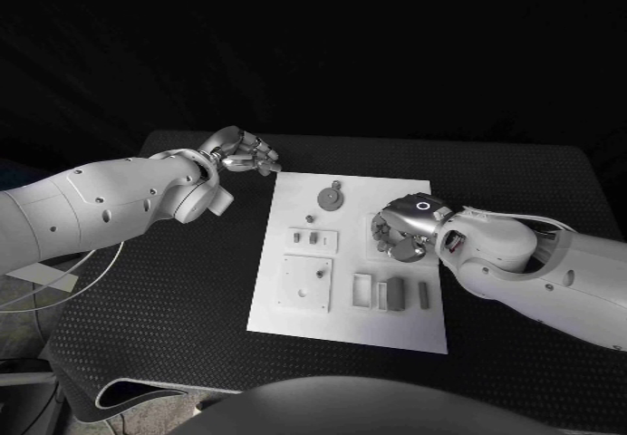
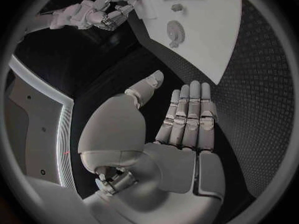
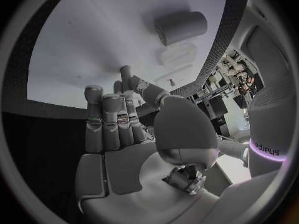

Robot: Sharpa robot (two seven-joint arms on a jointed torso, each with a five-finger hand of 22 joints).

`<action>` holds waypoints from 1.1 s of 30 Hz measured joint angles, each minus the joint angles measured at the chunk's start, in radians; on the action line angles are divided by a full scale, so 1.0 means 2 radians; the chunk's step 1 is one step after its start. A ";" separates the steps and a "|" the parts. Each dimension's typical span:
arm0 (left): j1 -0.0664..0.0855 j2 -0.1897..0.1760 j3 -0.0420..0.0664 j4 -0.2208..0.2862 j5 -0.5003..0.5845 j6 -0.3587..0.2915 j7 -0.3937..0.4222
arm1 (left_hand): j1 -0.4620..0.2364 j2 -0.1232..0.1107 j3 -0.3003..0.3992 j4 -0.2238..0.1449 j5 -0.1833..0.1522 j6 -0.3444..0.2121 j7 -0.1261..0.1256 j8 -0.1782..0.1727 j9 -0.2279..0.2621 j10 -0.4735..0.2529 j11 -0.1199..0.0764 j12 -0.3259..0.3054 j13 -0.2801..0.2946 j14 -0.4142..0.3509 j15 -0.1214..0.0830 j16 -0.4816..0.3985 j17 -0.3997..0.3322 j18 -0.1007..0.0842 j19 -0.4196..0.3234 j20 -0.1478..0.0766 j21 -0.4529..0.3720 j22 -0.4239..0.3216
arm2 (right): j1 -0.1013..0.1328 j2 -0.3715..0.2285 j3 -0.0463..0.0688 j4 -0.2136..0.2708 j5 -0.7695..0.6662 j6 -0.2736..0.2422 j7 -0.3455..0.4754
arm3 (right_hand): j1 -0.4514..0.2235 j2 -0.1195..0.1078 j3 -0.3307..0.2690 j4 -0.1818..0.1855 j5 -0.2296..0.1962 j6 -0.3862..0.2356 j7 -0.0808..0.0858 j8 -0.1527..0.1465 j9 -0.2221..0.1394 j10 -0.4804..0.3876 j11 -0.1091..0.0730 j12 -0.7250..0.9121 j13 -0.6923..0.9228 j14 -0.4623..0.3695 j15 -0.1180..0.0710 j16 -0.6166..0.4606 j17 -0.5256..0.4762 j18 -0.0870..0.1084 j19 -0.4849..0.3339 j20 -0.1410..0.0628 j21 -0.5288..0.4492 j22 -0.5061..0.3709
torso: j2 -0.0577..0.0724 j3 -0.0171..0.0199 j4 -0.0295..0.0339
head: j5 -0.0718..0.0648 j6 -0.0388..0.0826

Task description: Assemble the parts on the task board

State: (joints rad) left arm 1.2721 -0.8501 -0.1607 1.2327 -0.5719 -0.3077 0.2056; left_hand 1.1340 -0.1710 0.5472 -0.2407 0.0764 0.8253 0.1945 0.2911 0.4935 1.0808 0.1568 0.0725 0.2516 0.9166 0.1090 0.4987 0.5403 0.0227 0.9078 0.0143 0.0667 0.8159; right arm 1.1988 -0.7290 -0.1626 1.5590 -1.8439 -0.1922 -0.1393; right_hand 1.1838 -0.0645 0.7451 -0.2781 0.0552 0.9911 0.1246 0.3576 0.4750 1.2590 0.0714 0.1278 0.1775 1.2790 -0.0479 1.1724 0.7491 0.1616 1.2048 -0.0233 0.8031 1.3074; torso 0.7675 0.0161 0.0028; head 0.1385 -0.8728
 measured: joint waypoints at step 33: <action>0.000 0.011 0.000 -0.005 0.000 0.000 0.000 | 0.000 0.000 -0.001 0.001 0.000 0.000 0.000 0.000 0.000 0.000 0.000 0.000 0.000 0.000 0.000 -0.002 0.002 0.000 0.000 0.000 0.000 -0.002 | -0.003 0.063 0.023 0.080 -0.038 -0.025 -0.007 | 0.001 -0.001 0.003 -0.002 -0.001 0.006 -0.002 -0.001 0.001 0.003 0.000 0.000 0.000 0.003 -0.004 0.002 0.001 0.000 0.004 -0.002 0.002 0.000 | -0.001 0.0001 -0.0009 | 0.014 0.000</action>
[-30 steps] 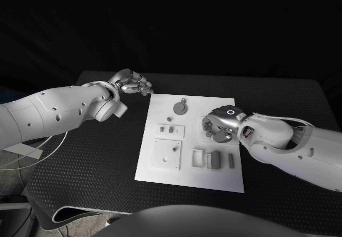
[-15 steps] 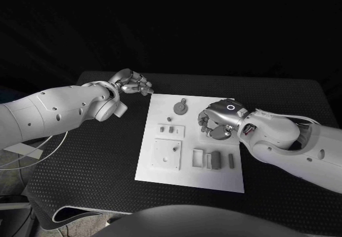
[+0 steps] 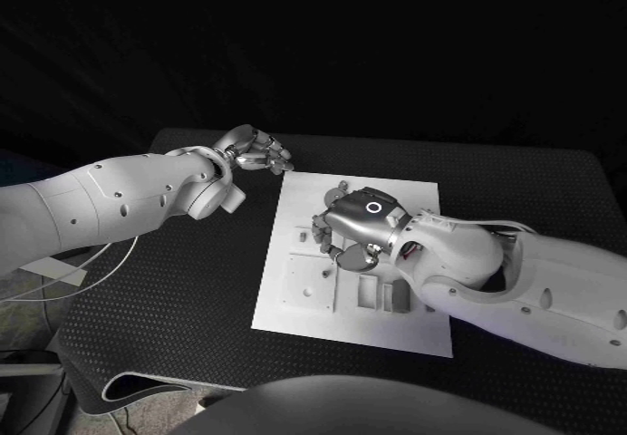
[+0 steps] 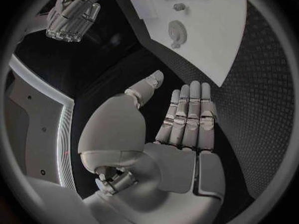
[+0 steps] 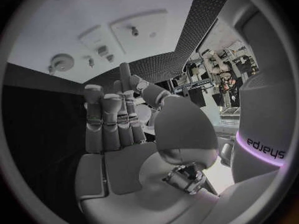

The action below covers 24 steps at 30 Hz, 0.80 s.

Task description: Assemble the parts on the task board

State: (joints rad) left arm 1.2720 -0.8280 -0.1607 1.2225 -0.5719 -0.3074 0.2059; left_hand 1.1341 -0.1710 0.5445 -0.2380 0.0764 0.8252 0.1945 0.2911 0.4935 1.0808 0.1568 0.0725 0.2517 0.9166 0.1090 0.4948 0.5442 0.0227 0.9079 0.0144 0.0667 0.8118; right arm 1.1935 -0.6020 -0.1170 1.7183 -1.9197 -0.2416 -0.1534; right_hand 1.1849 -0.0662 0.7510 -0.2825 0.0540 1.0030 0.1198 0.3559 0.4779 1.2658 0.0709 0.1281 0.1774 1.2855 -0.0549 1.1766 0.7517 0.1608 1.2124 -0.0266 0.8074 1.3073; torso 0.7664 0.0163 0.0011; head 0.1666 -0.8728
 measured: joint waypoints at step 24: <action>0.000 0.008 0.000 -0.004 0.000 0.000 0.000 | 0.000 0.000 0.000 0.000 0.000 0.000 0.000 0.000 0.000 0.000 0.000 0.000 0.000 0.000 0.000 -0.002 0.001 0.000 0.000 0.000 0.000 -0.002 | -0.060 0.058 -0.021 -0.053 -0.015 0.002 0.012 | -0.003 -0.003 0.005 0.002 0.001 0.002 -0.002 -0.001 0.000 0.001 -0.001 0.000 0.000 0.001 0.001 0.000 0.000 0.000 0.002 0.001 0.000 0.000 | 0.000 0.0000 0.0015 | 0.040 0.000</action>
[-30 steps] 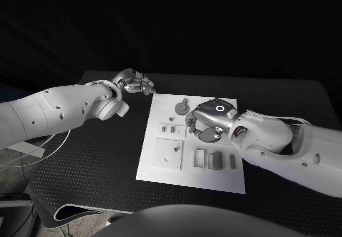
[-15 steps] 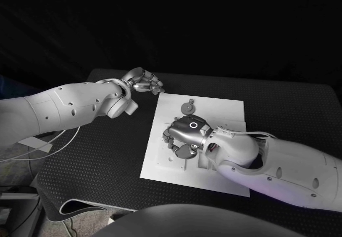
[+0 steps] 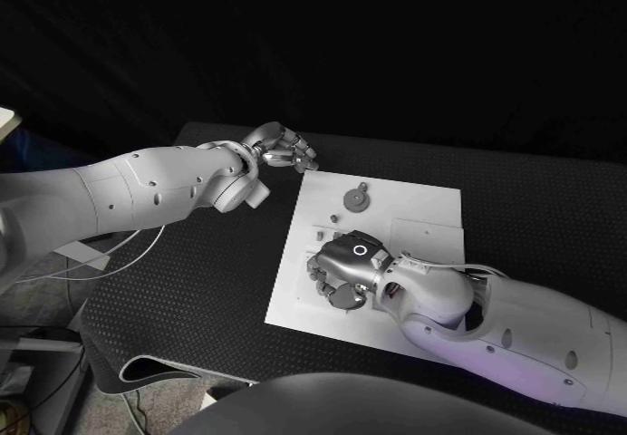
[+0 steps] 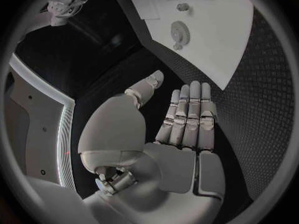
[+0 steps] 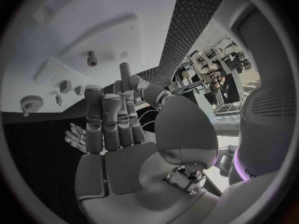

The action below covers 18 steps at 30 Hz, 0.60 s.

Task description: Assemble the parts on the task board

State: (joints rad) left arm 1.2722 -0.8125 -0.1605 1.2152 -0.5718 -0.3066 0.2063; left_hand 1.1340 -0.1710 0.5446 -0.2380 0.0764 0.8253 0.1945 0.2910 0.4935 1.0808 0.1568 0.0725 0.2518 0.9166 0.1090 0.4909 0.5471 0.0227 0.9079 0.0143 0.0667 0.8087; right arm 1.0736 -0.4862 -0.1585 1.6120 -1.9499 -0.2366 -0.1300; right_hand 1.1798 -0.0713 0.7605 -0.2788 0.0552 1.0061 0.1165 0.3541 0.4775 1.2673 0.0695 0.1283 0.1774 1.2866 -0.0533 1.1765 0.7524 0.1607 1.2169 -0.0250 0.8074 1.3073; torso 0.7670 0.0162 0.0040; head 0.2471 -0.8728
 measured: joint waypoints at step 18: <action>0.000 -0.001 0.000 0.004 0.000 0.000 0.000 | 0.000 0.000 0.000 0.000 0.000 0.000 0.000 0.000 0.000 0.000 0.000 0.000 0.000 0.000 0.000 -0.002 0.002 0.000 0.000 0.000 0.000 -0.001 | -0.013 0.009 -0.001 -0.017 -0.004 0.001 0.001 | 0.000 0.000 0.000 0.000 0.000 0.000 0.000 0.000 0.001 0.000 0.000 0.000 0.000 -0.001 -0.002 0.000 0.000 0.000 0.000 0.000 0.000 0.000 | 0.000 0.0002 -0.0002 | 0.005 0.000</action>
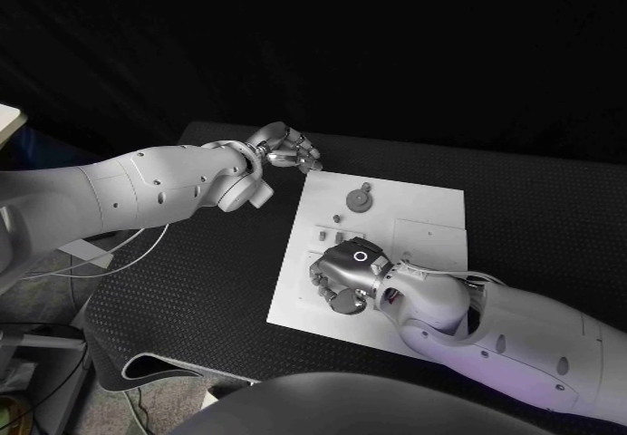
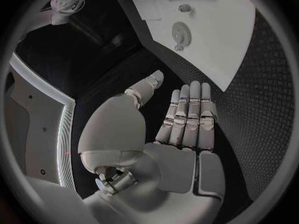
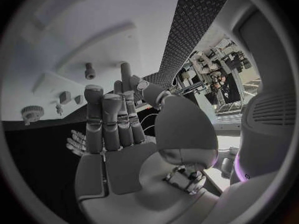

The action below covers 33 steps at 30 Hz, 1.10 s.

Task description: Assemble the parts on the task board

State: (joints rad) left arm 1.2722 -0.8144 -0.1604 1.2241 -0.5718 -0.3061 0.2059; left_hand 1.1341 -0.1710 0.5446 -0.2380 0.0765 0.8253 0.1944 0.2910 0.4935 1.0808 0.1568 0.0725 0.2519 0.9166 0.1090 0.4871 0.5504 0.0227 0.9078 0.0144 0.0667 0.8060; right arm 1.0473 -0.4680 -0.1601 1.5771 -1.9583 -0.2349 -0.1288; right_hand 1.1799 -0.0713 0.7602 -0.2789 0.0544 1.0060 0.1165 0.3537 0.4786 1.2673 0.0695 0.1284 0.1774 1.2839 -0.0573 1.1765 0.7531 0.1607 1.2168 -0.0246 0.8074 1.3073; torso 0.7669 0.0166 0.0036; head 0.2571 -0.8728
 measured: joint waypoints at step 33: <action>0.000 -0.005 0.000 0.000 0.000 0.000 0.000 | 0.000 0.000 0.000 0.000 0.000 0.000 0.000 0.000 0.000 0.000 0.000 0.000 0.000 0.001 0.001 -0.002 0.002 0.000 0.000 0.000 0.000 -0.002 | -0.002 -0.002 -0.001 -0.009 -0.005 0.000 0.004 | 0.000 0.000 0.000 -0.003 0.000 0.000 0.000 0.002 0.000 0.000 0.000 0.000 0.000 0.001 0.001 0.000 0.001 0.000 0.000 0.002 0.002 0.000 | 0.000 -0.0001 0.0001 | 0.003 0.000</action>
State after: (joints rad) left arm 1.2723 -0.8236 -0.1603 1.2245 -0.5718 -0.3058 0.2054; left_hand 1.1341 -0.1710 0.5446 -0.2380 0.0764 0.8253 0.1945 0.2910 0.4935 1.0808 0.1568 0.0725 0.2511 0.9191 0.1116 0.4833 0.5543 0.0228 0.9079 0.0143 0.0667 0.8015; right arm 1.0434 -0.4719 -0.1614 1.5582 -1.9687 -0.2345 -0.1207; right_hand 1.1799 -0.0713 0.7601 -0.2846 0.0551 1.0057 0.1167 0.3570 0.4782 1.2673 0.0694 0.1289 0.1776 1.2860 -0.0552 1.1764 0.7545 0.1608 1.2167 -0.0210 0.8113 1.3073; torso 0.7666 0.0164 0.0039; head 0.2629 -0.8728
